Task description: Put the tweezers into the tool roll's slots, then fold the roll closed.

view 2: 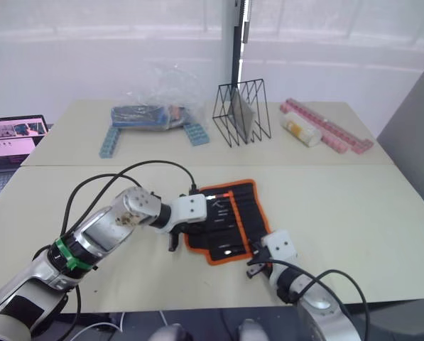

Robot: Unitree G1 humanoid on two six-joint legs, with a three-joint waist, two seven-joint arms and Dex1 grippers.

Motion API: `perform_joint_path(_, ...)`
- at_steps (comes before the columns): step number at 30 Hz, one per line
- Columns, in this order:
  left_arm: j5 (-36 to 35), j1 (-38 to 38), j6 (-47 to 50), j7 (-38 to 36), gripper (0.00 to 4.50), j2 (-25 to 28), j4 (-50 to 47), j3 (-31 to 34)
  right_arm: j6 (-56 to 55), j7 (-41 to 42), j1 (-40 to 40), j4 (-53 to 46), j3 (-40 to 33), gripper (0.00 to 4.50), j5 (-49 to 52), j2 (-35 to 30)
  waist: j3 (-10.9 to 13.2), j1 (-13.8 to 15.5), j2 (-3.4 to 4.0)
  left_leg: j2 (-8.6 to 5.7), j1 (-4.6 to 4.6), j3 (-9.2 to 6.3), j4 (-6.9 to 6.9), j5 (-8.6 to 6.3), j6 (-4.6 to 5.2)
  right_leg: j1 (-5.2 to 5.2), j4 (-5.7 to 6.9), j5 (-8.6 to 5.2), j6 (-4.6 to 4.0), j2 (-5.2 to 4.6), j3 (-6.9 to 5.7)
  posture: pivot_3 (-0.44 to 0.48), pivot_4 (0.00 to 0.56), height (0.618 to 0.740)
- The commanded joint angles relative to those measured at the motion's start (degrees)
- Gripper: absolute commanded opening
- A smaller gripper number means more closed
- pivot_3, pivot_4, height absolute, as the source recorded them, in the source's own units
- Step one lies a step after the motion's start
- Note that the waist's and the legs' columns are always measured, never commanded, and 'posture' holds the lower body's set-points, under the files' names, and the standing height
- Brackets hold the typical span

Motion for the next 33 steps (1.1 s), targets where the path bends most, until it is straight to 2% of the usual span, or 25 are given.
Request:
perform_joint_path(1,1.94,-2.48,-0.58,0.27,0.04,-1.88,2.02,0.16,2.98,0.02,2.21,1.80,1.56,0.00,-0.22,0.01,0.00,0.02,-0.01,-0.02,0.01,0.00,0.01,0.00,0.00,0.01,0.02,0.00,0.00,0.00,0.00,0.000,0.150,0.724)
perform_joint_path(19,5.92,-4.97,-3.81,-2.47,0.04,-7.46,6.87,-0.85,2.86,-0.32,2.43,1.76,1.58,0.00,-0.31,0.37,-0.01,0.00,-0.01,-0.06,0.04,0.00,0.08,0.00,0.01,0.06,0.07,0.00,0.01,-0.01,0.01,0.000,0.150,0.724)
perform_joint_path(33,10.33,-7.26,-11.51,1.25,0.04,-16.80,19.94,-1.59,2.79,-0.25,2.37,1.83,1.68,0.00,-0.35,0.29,-0.02,0.09,-0.02,-0.09,0.13,0.00,0.10,0.00,0.02,0.15,0.09,0.00,0.01,-0.01,0.03,0.000,0.150,0.724)
